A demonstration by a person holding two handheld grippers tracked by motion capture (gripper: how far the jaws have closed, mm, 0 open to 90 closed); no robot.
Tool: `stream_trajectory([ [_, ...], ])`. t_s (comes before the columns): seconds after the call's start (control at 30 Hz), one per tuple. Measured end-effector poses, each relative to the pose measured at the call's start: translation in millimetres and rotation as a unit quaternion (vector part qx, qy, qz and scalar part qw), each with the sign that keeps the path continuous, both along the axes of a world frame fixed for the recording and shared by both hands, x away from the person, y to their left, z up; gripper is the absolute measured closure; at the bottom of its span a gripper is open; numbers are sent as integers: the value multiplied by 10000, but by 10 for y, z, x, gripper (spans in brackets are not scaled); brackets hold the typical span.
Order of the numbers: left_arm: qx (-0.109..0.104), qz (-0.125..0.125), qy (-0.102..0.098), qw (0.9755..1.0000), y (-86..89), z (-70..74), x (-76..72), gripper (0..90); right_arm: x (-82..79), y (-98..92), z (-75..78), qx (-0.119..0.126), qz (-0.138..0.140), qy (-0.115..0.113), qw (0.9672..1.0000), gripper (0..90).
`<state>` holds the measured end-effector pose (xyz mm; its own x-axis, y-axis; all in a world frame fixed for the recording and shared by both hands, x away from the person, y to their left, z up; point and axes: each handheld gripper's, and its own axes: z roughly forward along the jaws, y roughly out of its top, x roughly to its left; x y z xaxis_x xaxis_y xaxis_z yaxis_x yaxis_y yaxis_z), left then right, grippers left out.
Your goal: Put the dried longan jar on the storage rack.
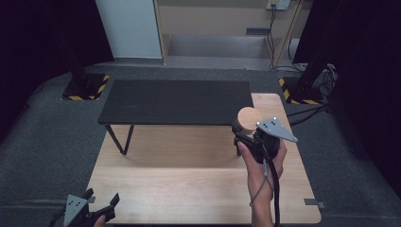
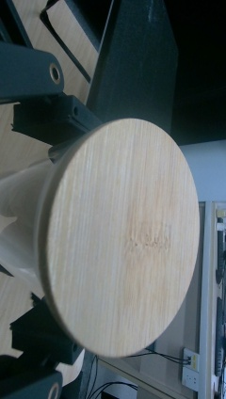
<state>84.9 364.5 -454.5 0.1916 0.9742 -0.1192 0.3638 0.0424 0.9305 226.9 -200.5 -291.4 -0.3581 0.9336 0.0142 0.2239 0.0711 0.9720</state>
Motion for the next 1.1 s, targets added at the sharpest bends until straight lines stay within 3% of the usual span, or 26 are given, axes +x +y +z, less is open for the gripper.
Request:
stream_trajectory([
  [0.37,-12,-12,2,10000,16,1,16,10,287,77,177,-62,14,49,10000,257],
  [0.5,-22,-2,3,10000,18,-1,18,11,443,149,248,-187,7,87,9998,257],
  [1.1,-37,21,20,10000,41,-6,35,12,868,256,276,-326,-83,400,9986,257],
])
